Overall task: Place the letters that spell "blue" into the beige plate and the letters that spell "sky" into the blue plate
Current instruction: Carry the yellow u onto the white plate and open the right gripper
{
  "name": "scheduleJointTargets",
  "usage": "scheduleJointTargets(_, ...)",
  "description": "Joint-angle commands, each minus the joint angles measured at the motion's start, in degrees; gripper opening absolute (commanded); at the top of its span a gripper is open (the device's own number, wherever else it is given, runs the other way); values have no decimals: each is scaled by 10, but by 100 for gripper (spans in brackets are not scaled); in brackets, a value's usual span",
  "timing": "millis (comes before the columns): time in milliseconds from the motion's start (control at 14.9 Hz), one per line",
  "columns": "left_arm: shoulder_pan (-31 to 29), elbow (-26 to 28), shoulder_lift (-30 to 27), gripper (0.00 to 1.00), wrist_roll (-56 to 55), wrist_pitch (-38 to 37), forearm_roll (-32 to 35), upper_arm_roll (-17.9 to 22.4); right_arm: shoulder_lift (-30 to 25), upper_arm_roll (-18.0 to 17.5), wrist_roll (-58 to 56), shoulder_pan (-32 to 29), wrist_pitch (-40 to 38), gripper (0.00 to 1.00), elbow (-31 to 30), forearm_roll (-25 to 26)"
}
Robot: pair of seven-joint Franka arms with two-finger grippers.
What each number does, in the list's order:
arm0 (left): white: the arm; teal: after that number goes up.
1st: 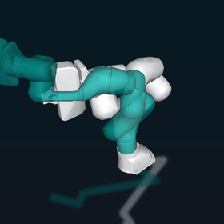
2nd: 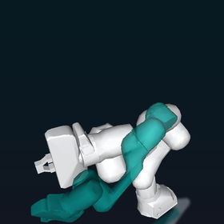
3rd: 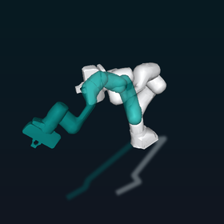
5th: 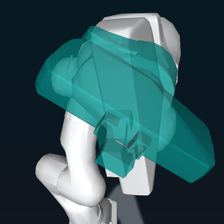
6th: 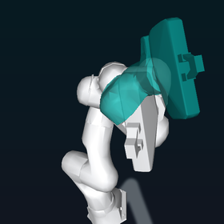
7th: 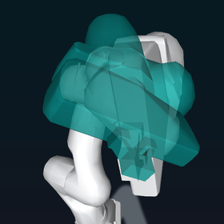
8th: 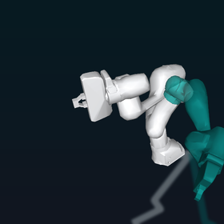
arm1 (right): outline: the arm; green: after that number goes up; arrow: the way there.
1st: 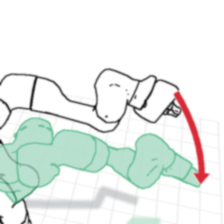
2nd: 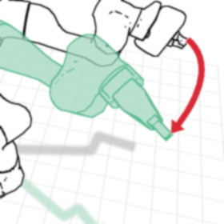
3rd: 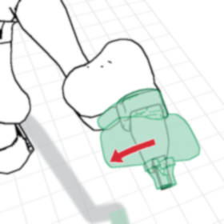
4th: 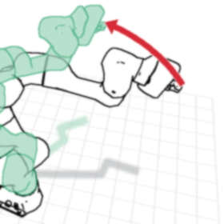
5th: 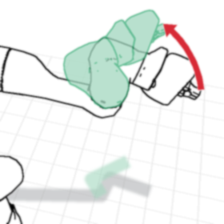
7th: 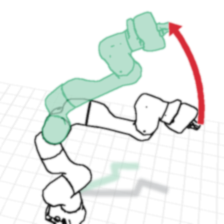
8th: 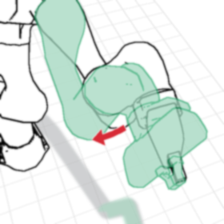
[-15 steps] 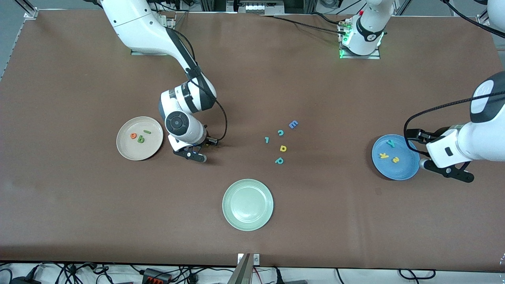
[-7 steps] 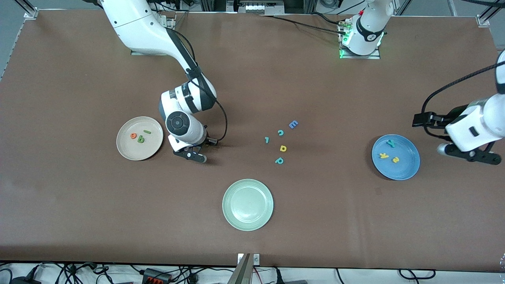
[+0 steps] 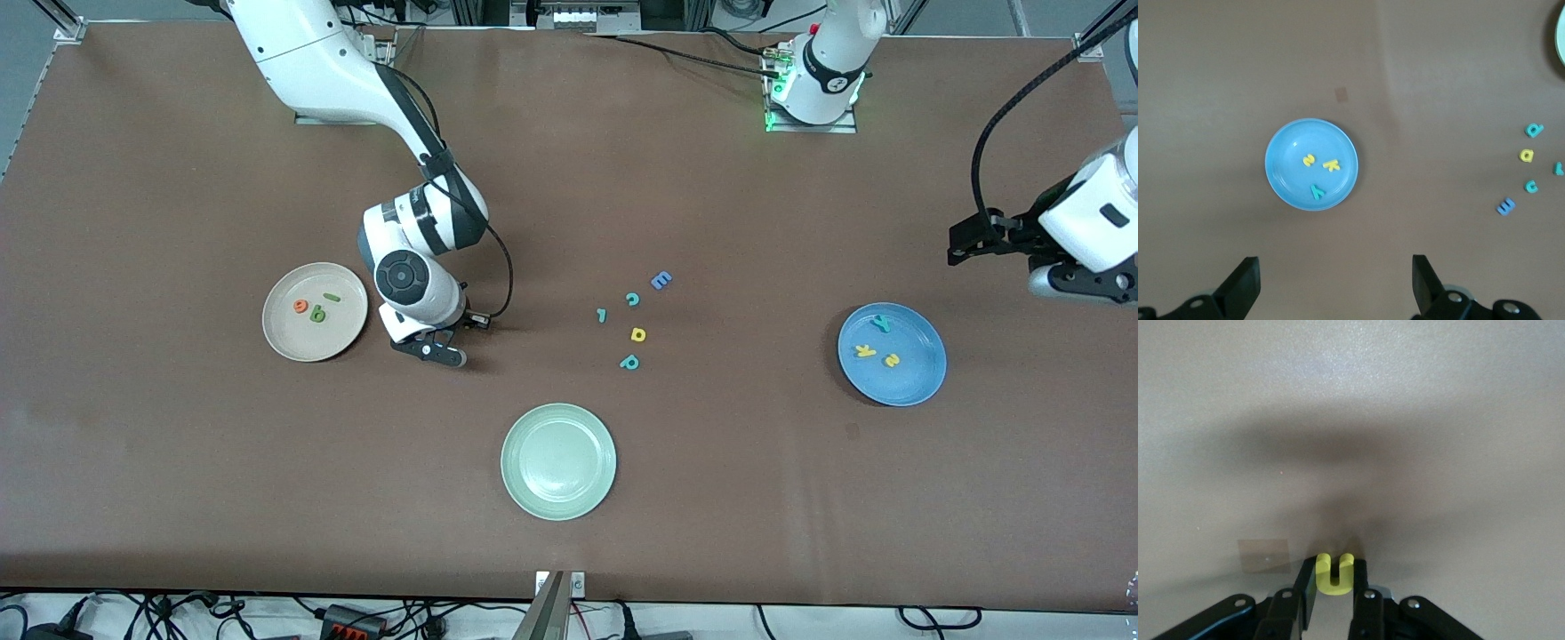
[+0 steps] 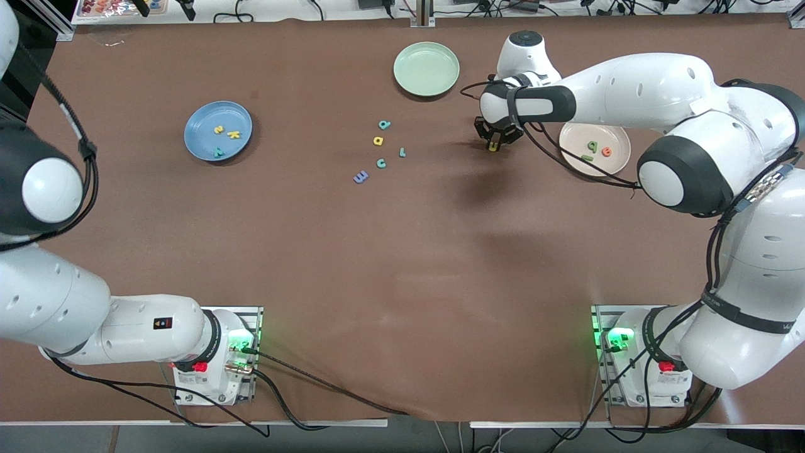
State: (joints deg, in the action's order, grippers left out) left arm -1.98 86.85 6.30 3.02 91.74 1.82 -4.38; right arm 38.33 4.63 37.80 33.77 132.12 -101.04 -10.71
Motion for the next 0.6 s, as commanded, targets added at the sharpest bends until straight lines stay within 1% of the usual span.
scheduleJointTargets(0,43,126,-82,100,2,92,-11,51,4,4,5,-1,-1,14,8,12)
scheduleJointTargets(134,40,125,-82,100,2,91,-10,51,2,5,4,-2,-2,14,8,12)
scheduleJointTargets(269,36,122,-80,100,3,86,-9,49,-13,21,-7,-1,-8,14,8,15)
scheduleJointTargets(336,35,113,-74,100,7,70,-10,49,-25,31,-19,1,-16,14,6,18)
scheduleJointTargets(403,35,98,-66,100,8,51,-9,48,-39,41,-36,1,-40,14,4,17)
scheduleJointTargets(537,37,91,-63,100,8,37,-10,46,-68,77,-79,2,-109,14,2,18)
